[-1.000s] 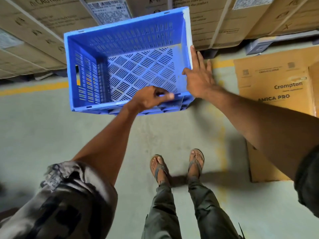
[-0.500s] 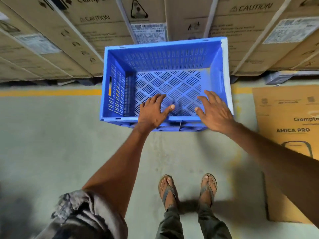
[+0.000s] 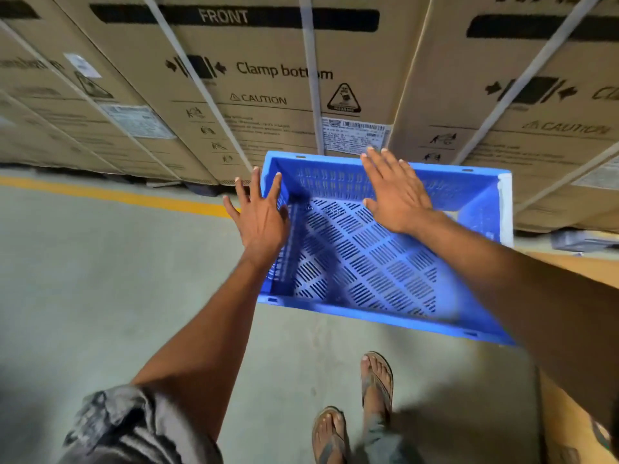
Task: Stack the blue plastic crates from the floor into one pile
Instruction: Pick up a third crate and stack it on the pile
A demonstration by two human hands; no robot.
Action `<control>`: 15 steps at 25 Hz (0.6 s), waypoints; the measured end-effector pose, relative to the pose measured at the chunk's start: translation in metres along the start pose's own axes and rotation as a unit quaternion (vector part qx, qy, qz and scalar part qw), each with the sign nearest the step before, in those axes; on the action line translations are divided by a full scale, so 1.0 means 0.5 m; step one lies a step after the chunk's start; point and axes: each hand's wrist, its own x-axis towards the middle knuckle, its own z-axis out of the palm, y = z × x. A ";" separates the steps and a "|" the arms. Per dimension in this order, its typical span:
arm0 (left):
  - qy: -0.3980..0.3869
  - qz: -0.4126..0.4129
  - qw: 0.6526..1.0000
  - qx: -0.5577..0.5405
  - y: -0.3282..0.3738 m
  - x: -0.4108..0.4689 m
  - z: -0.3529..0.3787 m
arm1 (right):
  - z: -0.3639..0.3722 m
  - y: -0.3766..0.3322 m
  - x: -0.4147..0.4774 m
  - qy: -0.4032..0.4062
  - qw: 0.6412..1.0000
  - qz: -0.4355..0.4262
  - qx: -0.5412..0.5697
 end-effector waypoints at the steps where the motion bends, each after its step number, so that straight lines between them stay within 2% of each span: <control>1: -0.023 0.007 1.000 -0.002 -0.017 0.010 0.014 | 0.003 0.000 0.038 -0.015 1.000 0.006 -0.005; 4: -0.065 0.034 0.997 -0.019 -0.055 0.012 0.057 | 0.042 -0.010 0.091 -0.040 0.999 0.032 -0.013; 6: -0.060 0.044 0.995 -0.060 -0.069 0.011 0.070 | 0.059 -0.006 0.093 -0.021 0.999 0.020 -0.030; 10: -0.095 0.054 0.977 -0.182 -0.072 0.023 0.036 | 0.006 0.003 0.091 -0.109 0.993 0.012 -0.032; 13: -0.084 0.059 0.958 -0.267 -0.091 -0.024 0.031 | 0.008 -0.067 -0.028 -0.072 0.997 -0.015 -0.005; 15: -0.052 0.090 0.970 -0.221 -0.115 -0.109 0.041 | 0.034 -0.159 -0.165 -0.083 0.993 -0.059 0.067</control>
